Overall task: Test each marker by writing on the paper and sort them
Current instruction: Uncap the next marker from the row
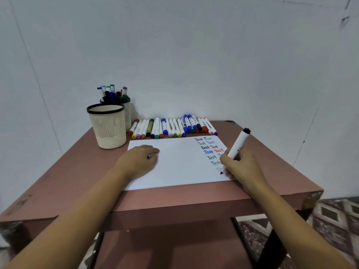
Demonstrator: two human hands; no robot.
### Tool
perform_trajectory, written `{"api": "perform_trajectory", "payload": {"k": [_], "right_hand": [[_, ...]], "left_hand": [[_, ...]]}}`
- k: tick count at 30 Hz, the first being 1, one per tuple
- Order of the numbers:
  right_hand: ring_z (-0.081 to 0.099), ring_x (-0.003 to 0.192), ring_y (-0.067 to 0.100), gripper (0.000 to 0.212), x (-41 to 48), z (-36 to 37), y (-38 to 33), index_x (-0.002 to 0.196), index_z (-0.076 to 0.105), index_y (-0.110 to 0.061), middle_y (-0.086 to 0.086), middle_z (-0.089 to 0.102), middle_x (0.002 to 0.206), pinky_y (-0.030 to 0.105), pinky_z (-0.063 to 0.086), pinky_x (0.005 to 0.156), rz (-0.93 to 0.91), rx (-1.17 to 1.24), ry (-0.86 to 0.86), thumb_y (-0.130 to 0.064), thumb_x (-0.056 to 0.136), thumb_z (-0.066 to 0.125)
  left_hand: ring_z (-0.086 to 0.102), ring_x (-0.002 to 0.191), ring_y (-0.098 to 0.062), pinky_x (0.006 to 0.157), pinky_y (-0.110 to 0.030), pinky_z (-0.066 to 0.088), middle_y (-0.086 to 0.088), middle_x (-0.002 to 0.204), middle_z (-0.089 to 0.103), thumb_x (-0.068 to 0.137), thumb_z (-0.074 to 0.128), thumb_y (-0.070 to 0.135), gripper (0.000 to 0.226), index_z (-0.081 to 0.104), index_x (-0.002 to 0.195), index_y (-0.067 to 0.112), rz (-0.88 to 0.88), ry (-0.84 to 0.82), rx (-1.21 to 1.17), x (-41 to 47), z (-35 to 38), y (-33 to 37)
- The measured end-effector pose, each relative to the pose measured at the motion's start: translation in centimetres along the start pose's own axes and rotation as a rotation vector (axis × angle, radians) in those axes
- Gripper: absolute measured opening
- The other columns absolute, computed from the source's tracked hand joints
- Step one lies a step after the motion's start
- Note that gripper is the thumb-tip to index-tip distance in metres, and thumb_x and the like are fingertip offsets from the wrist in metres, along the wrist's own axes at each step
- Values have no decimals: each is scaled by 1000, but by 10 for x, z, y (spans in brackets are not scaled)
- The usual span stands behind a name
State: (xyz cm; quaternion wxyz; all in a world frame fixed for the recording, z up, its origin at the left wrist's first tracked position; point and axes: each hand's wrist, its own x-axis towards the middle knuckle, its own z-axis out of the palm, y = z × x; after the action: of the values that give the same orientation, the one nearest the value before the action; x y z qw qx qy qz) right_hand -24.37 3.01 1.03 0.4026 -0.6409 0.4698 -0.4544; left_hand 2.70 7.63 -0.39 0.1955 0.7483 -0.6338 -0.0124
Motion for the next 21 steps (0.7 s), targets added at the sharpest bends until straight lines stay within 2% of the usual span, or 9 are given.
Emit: {"api": "perform_trajectory", "payload": {"k": [3,5,7,12,21], "right_hand": [[53,49,13,12,1,1,0,73,56,-12,5,60,62,28,44,51,-9,-29,-4,-9,82,62],[54,49,9,16,2,1,0,69,55,-14,-4,59,55,28,44,54,-8,-31,-15,-8,82,62],[54,46,6,18,1,1,0,68,55,-15,-8,57,52,26,42,52,-7,-5,-7,-7,83,61],[53,46,11,19,-2,-4,-1,68,53,-12,6,60,63,25,41,47,-19,30,104,-9,85,62],[63,62,12,18,-3,-2,-2,70,56,-18,1,66,72,24,45,53,-43,-71,53,-12,85,64]], "left_hand": [[39,131,-12,106,-29,31,7,144,44,98,37,32,38,51,133,28,-3,2,2,0,0,0],[39,131,-13,106,-30,31,7,144,43,98,37,33,38,50,134,28,-4,-2,1,0,-1,0],[38,132,-13,107,-29,31,7,145,43,98,37,33,38,50,134,28,-2,-4,1,0,-1,0],[39,132,-12,106,-29,31,8,145,42,98,37,33,39,49,135,29,-3,-7,12,0,-1,0],[38,132,-12,107,-29,31,8,145,42,98,37,33,38,50,134,29,-3,0,5,0,0,0]]}}
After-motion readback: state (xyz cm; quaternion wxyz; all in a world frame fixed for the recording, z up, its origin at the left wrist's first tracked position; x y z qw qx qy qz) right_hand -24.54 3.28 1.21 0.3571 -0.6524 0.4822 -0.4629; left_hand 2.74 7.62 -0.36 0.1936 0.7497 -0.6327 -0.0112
